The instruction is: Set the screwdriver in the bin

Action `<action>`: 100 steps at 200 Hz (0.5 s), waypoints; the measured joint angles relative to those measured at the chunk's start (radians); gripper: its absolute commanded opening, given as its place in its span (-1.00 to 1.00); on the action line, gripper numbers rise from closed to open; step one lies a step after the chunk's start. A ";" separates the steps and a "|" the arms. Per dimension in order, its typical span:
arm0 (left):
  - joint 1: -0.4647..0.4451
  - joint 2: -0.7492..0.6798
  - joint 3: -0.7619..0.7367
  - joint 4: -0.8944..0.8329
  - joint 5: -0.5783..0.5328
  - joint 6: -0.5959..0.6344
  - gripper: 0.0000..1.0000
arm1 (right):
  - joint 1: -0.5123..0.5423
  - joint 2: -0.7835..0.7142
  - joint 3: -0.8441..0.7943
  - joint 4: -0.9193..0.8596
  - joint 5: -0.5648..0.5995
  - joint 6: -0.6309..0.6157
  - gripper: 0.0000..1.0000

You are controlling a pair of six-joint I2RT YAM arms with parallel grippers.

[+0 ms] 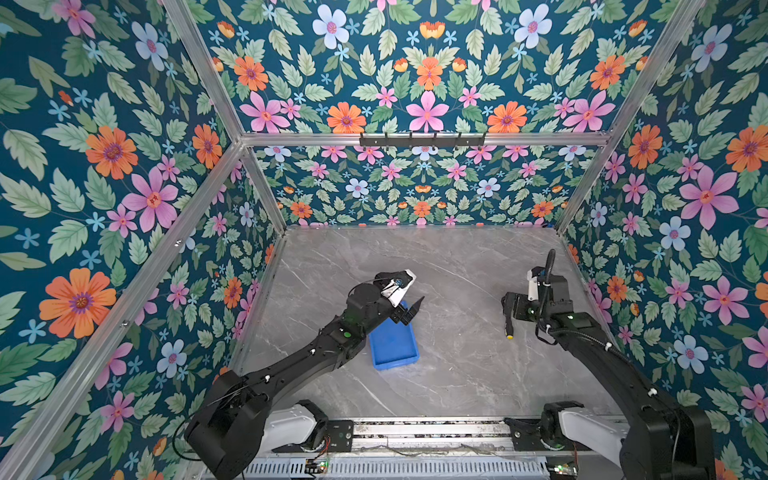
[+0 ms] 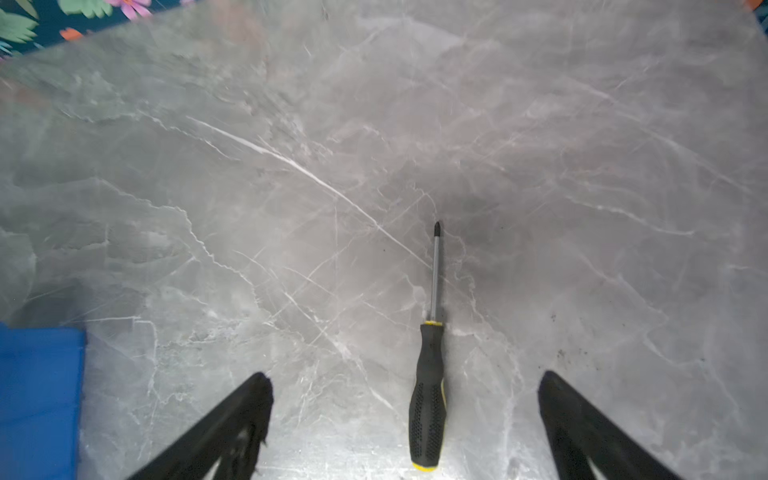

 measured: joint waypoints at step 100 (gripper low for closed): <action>-0.155 0.138 0.071 -0.045 0.044 0.029 1.00 | 0.000 0.409 0.234 -0.167 -0.014 0.043 0.54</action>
